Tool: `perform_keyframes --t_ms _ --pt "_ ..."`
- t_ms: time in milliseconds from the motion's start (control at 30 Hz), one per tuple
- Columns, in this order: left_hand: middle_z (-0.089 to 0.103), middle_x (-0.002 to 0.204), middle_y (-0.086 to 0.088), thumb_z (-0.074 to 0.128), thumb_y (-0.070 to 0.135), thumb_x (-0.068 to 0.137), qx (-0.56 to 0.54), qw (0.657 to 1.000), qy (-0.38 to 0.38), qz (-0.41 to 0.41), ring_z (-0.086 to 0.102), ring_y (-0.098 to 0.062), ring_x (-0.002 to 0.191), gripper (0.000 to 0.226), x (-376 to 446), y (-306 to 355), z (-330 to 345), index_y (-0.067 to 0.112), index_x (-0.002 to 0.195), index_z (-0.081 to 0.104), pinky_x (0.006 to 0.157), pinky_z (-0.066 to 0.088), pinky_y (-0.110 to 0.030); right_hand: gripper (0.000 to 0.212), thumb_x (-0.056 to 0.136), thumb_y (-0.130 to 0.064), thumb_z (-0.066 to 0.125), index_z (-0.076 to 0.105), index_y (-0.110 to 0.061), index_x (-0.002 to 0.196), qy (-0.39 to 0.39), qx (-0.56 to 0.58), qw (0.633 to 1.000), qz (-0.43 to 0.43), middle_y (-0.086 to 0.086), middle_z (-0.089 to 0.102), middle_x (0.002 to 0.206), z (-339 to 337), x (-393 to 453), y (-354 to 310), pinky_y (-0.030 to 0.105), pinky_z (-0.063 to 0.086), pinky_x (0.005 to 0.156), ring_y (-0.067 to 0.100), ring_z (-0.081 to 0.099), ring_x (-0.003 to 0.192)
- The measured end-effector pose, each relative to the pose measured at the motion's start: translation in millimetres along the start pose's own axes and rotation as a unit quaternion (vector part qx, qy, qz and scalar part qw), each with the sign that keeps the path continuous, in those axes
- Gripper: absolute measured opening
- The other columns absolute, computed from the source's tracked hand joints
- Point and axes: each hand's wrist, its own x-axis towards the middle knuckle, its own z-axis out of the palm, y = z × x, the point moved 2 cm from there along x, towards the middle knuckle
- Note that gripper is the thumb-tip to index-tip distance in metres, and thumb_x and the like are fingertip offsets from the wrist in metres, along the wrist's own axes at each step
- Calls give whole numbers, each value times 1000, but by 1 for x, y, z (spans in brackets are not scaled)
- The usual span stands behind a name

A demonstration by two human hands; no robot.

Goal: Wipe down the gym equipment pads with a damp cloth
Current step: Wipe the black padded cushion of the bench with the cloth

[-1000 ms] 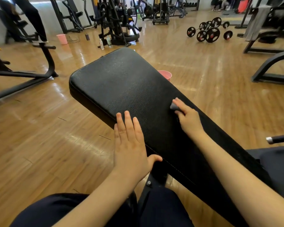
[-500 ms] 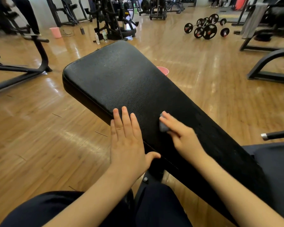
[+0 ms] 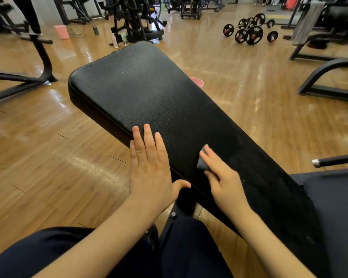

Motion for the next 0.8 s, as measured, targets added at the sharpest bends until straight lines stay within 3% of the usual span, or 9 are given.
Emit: perform_keyframes --t_ms 133,300,467,600,800 --pt "-8 152 -27 46 84 58 15 1000 -4 1 -18 -46 140 131 -1 1 -3 -3 144 0 113 -8 -51 56 85 -10 53 36 -21 137 -28 -16 999 -27 -13 33 145 -1 -30 -3 10 20 109 -4 25 136" --pt "-7 151 -29 50 84 59 24 1000 3 8 -12 -48 139 132 -1 0 -3 -5 144 1 113 -3 -53 63 82 -18 59 33 -28 139 -64 -5 998 -24 -20 28 146 -7 -27 -3 10 18 110 -4 21 137" --pt "9 149 -35 46 82 57 15 999 25 14 0 -49 140 128 -2 0 -2 -9 142 16 111 10 -55 70 80 -2 55 29 -20 142 -78 -44 994 -61 -13 24 151 -6 -53 4 15 14 113 3 19 140" --pt "0 150 -31 38 84 59 20 1000 3 14 -7 -47 139 128 -1 0 -4 -7 143 7 111 5 -53 65 81 2 51 36 -19 140 -62 -11 997 -36 -17 30 148 -11 -69 13 14 18 111 2 25 138" --pt "-11 152 -33 48 82 64 1 999 -48 0 -28 -42 136 132 -2 2 -11 -9 147 -1 111 -10 -50 52 85 -12 53 39 -27 133 -5 23 1000 9 -22 35 139 0 -52 -1 10 22 108 -7 28 134"
